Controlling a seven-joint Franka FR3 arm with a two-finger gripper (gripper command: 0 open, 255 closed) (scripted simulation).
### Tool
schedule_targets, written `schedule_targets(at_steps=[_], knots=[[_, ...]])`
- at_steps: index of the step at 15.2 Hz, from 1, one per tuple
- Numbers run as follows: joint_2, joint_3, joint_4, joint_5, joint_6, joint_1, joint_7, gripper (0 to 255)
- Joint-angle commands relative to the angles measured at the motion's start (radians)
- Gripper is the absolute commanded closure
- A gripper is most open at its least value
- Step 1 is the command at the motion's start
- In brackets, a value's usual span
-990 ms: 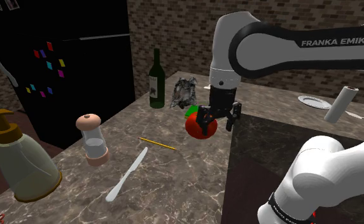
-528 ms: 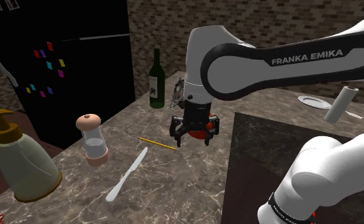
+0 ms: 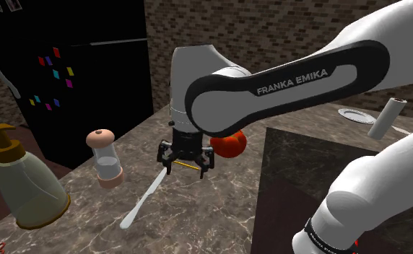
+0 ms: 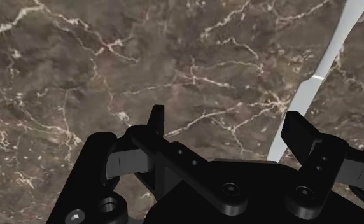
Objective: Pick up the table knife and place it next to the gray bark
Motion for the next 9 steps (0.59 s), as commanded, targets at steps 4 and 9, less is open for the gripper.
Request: schedule_targets(at_steps=[4, 9], knots=[[0.249, 0.163, 0.142, -0.180, 0.114, -0.098, 0.315, 0], [0.436, 0.203, 0.225, -0.377, 0.165, -0.102, 0.537, 0]])
